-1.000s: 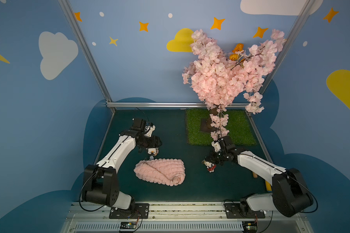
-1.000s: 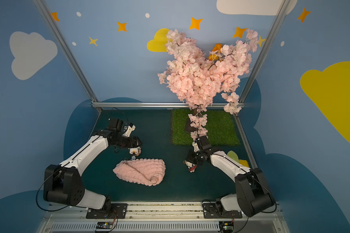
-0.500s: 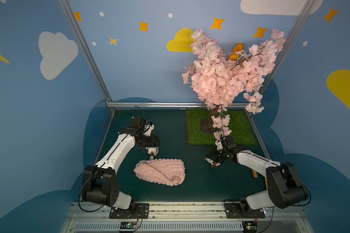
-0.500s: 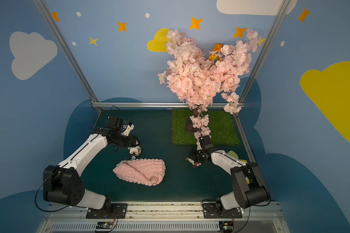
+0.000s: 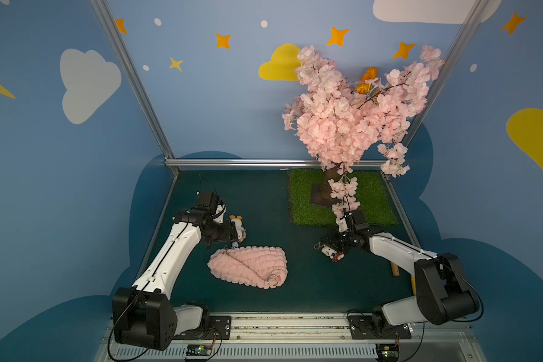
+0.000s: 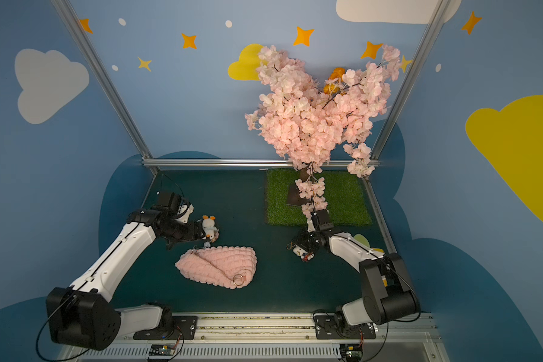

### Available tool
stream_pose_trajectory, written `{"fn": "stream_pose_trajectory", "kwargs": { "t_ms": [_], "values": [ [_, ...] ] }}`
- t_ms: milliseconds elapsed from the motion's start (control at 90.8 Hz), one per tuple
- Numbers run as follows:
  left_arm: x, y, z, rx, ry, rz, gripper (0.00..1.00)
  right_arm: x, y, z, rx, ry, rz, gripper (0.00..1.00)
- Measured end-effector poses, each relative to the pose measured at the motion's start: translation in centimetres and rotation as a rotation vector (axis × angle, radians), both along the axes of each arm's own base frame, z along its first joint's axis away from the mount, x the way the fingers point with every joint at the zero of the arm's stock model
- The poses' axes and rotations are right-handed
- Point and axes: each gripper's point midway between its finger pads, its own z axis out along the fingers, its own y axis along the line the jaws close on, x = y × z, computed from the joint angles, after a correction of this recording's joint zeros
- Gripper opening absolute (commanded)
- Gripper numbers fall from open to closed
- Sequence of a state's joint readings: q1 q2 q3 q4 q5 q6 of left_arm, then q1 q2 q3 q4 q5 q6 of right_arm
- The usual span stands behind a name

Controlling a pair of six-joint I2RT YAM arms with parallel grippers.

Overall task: Remove the decoration from the bag
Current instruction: Place the decoration item at the center of the board.

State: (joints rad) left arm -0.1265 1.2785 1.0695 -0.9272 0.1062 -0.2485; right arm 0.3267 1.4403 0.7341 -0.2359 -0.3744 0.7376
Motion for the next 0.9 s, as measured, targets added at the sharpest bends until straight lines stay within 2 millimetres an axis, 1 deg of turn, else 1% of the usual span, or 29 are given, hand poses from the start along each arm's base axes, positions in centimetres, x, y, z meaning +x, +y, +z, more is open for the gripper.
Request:
{"fn": "stream_pose_trajectory", "kwargs": {
  "t_ms": [132, 242, 374, 485, 562, 628, 804, 903],
  "values": [
    [-1.5, 1.0, -1.2, 0.028, 0.070, 0.079, 0.81, 0.1, -0.3, 1.4, 0.002, -0.029, 0.007, 0.39],
    [-2.8, 2.2, -1.9, 0.071, 0.123, 0.157, 0.83, -0.2, -0.3, 2.6, 0.003, -0.051, 0.027, 0.53],
    [-3.8, 3.4, -2.4, 0.070, 0.137, 0.241, 0.83, -1.6, -0.2, 3.7, -0.001, -0.067, 0.086, 0.71],
    [-4.5, 4.3, -3.3, 0.056, 0.149, 0.296, 0.83, -3.1, 0.3, 4.7, -0.017, -0.104, 0.162, 0.76],
    [-4.5, 4.0, -3.8, 0.031, 0.152, 0.297, 0.83, -4.5, 1.3, 5.5, -0.020, -0.140, 0.228, 0.79],
    [-4.2, 3.5, -4.3, 0.001, 0.142, 0.287, 0.83, -5.7, 1.9, 5.8, -0.026, -0.169, 0.277, 0.80],
    [-4.0, 2.3, -6.0, -0.063, 0.145, 0.260, 0.82, -9.0, 3.6, 5.6, -0.073, -0.221, 0.409, 0.85],
    [-3.8, 1.7, -6.8, -0.098, 0.154, 0.249, 0.77, -10.4, 4.5, 5.5, -0.089, -0.262, 0.480, 0.89]
  ]
}}
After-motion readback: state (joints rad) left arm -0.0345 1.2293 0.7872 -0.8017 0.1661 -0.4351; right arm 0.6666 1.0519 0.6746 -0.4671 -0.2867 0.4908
